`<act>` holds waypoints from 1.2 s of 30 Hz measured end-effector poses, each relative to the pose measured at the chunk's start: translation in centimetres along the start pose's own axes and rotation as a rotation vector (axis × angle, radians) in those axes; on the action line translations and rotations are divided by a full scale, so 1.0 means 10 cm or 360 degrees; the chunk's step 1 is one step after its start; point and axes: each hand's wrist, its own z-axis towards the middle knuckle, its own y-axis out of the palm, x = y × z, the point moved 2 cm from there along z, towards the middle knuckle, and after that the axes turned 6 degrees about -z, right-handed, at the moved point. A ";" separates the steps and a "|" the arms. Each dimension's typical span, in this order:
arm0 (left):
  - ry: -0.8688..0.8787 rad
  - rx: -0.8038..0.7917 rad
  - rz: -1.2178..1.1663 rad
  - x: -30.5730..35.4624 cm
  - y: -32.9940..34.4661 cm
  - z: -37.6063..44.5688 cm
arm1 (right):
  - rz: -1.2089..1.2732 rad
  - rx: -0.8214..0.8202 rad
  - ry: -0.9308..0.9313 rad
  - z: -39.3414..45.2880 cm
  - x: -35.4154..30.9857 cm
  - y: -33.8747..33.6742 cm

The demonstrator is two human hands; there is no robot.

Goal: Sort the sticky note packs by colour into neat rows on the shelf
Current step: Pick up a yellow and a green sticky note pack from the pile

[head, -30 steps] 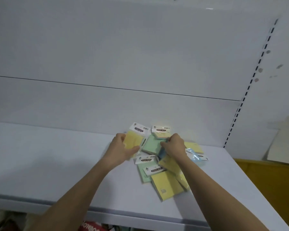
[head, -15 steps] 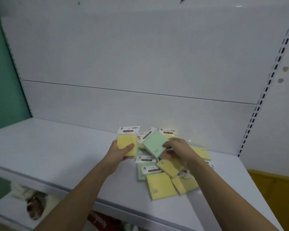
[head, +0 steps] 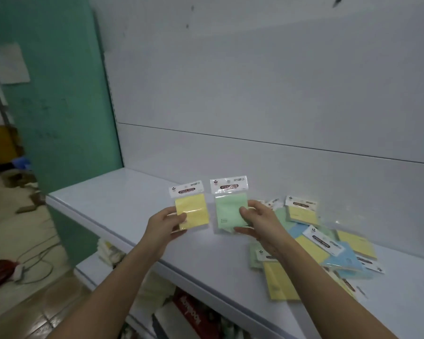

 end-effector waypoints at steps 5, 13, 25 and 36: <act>0.0060 0.0094 0.0030 0.21 -0.83 0.10 | -0.0177 0.0013 -0.0066 0.25 0.05 0.76; 0.0124 0.0200 0.0027 0.66 -2.35 0.52 | -0.0243 -0.0056 -0.0113 0.72 0.08 2.27; 0.0151 0.0118 0.0142 1.10 -3.65 1.91 | -0.0319 0.0008 -0.0122 1.93 0.28 3.59; 0.0116 -0.0106 0.0254 1.06 -3.73 3.81 | -0.0151 0.0207 -0.0015 3.41 0.59 3.76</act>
